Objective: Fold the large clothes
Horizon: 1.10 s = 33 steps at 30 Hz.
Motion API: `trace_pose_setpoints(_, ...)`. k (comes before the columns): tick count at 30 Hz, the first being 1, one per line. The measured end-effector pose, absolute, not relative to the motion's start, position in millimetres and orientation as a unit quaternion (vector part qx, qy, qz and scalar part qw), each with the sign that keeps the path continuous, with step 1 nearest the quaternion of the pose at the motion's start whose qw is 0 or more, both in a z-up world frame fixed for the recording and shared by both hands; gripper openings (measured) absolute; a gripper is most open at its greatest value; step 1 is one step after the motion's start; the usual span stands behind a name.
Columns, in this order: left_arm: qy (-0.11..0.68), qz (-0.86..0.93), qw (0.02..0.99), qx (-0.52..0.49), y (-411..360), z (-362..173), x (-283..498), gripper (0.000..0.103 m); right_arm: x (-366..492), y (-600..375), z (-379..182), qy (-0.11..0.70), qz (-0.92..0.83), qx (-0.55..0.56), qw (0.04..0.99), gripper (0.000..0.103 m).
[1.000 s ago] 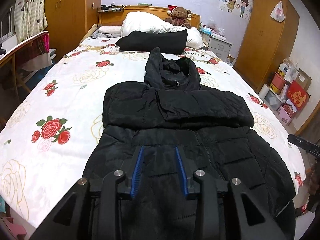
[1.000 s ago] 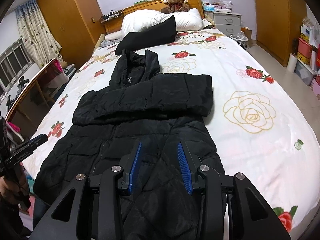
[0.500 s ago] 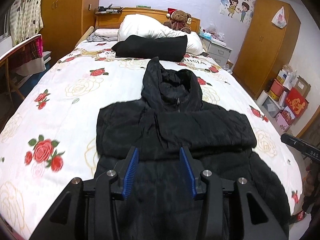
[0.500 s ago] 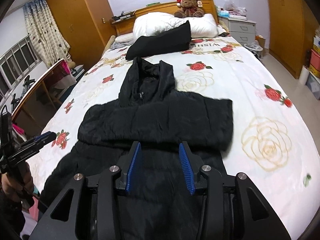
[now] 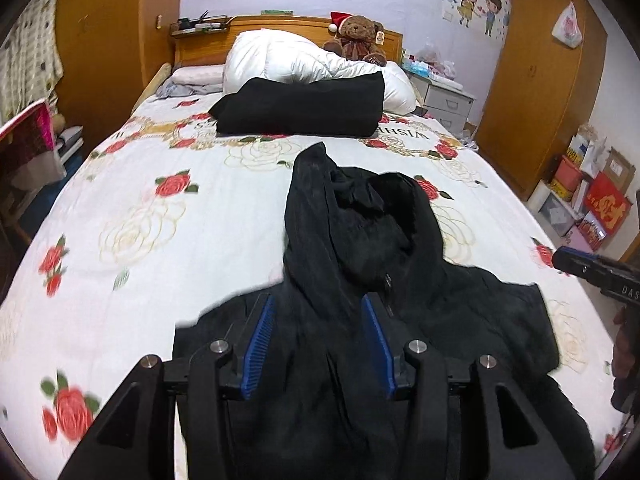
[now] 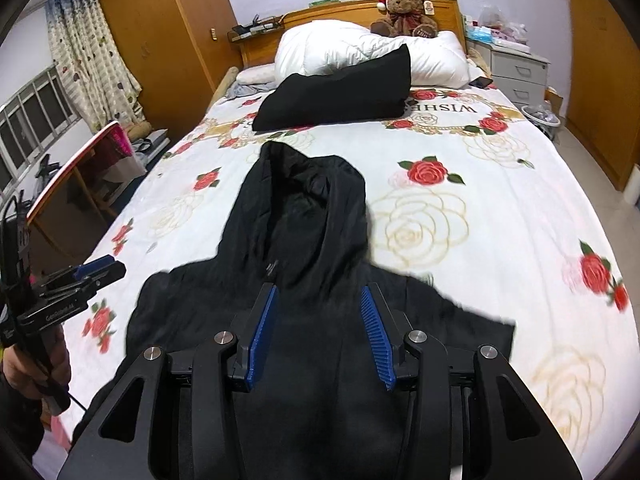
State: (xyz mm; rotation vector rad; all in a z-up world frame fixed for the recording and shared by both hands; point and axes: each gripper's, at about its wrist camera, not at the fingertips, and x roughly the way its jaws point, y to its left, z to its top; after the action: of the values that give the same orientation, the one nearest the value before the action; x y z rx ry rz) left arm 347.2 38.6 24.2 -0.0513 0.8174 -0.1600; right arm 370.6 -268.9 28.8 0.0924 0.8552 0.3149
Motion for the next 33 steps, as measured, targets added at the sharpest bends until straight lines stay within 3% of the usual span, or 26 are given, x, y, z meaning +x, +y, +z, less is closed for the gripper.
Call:
trace_pose_setpoints(15, 0.435, -0.072, 0.896, -0.049, 19, -40, 524, 0.048, 528, -258, -39, 0.458, 0.152, 0.048, 0.875, 0.044)
trace_pose_setpoints(24, 0.451, -0.07, 0.888, -0.049, 2, -79, 575, 0.048, 586, -253, -76, 0.488, 0.142, 0.071, 0.858, 0.044)
trace_pose_setpoints(25, 0.45, -0.073, 0.889, -0.045, -1, -81, 577, 0.037, 589, -251, -77, 0.489, 0.144, 0.071, 0.858, 0.041)
trace_pose_setpoints(26, 0.45, -0.076, 0.889, -0.041, -4, -82, 579, 0.019, 591, -248, -78, 0.492, 0.144, 0.065, 0.856, 0.031)
trace_pose_setpoints(27, 0.456, -0.076, 0.886, -0.036, -7, -83, 580, 0.012, 591, -245, -79, 0.497, 0.147, 0.058, 0.853, 0.012)
trace_pose_setpoints(29, 0.451, -0.077, 0.888, -0.034, -9, -82, 576, 0.007, 587, -241, -75, 0.494, 0.15, 0.049, 0.855, 0.008)
trace_pose_setpoints(33, 0.421, -0.086, 0.902, -0.031, -6, -57, 550, 0.005, 570, -244, -53, 0.472, 0.157, 0.051, 0.866, 0.006)
